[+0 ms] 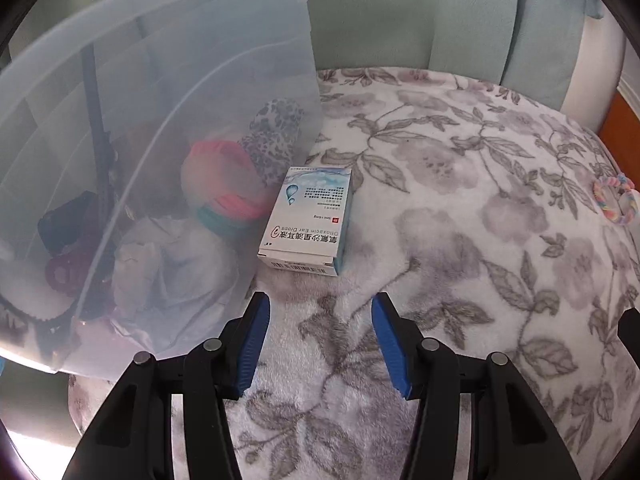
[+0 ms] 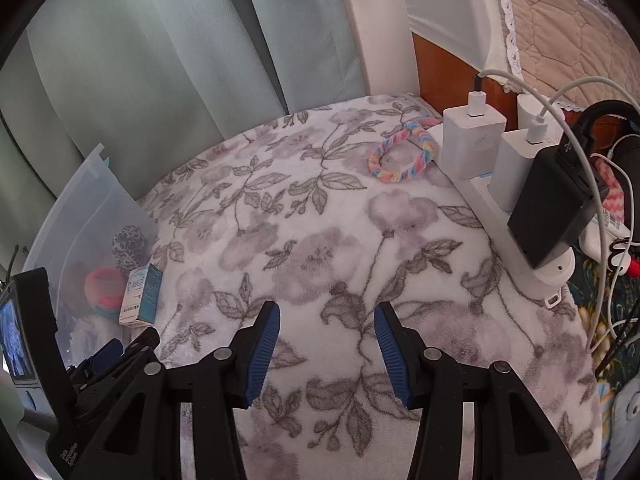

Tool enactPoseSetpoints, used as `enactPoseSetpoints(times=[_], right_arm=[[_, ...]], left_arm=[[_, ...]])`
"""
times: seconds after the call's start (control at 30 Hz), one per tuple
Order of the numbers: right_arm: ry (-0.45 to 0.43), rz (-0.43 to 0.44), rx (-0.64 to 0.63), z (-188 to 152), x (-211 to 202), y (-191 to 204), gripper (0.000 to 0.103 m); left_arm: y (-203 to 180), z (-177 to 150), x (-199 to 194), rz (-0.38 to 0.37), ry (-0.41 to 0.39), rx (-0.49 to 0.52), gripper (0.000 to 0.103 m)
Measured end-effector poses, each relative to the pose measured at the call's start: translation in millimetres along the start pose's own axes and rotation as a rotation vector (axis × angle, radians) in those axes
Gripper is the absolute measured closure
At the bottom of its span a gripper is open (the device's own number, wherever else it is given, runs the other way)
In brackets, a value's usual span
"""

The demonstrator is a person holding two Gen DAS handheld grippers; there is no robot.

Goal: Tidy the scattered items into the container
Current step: 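Withdraw both grippers from the box toward the white medicine box, then grasp the white ear-drops box with the left gripper while the right grasps the rainbow pipe cleaner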

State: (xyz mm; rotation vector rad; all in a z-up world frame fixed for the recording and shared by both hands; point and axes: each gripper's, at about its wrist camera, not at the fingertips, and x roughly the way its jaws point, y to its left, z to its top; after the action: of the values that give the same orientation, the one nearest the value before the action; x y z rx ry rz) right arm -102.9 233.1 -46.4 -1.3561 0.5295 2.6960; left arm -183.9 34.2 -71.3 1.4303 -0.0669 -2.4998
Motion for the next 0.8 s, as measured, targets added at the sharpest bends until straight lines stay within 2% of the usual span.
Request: enactPoseSetpoints(times=[0.1, 0.23, 0.4, 0.5, 0.57, 0.63, 0.73, 0.8], right_arm=[[0.019, 0.003, -0.014, -0.3, 11.3, 4.2, 0.05], [0.05, 0.001, -0.033, -1.4, 24.1, 9.1, 0.05], [0.072, -0.016, -0.029, -2.4, 33.8, 8.7, 0.05], [0.082, -0.022, -0.034, -3.9, 37.3, 10.0, 0.05], [0.084, -0.028, -0.04, -4.2, 38.8, 11.0, 0.05], [0.084, -0.032, -0.043, -4.1, 38.9, 11.5, 0.05], [0.082, -0.035, -0.045, -3.9, 38.3, 11.6, 0.05], [0.081, -0.038, -0.047, -3.5, 38.0, 12.8, 0.05]], left_arm=[[2.0, 5.7, 14.3, -0.004, 0.037, -0.024, 0.048], [-0.2, 14.9, 18.6, -0.034, 0.008, -0.023, 0.048], [-8.1, 20.5, 20.0, -0.111, -0.017, 0.008, 0.048], [-16.7, 21.7, 15.6, -0.196, -0.036, 0.039, 0.048], [-25.1, 20.7, 10.1, -0.223, -0.058, 0.074, 0.048], [-28.6, 20.6, 6.5, -0.198, -0.067, 0.095, 0.048], [-21.6, 20.8, 5.3, -0.08, -0.069, 0.07, 0.048], [-15.4, 23.7, 10.9, -0.036, -0.073, 0.056, 0.048]])
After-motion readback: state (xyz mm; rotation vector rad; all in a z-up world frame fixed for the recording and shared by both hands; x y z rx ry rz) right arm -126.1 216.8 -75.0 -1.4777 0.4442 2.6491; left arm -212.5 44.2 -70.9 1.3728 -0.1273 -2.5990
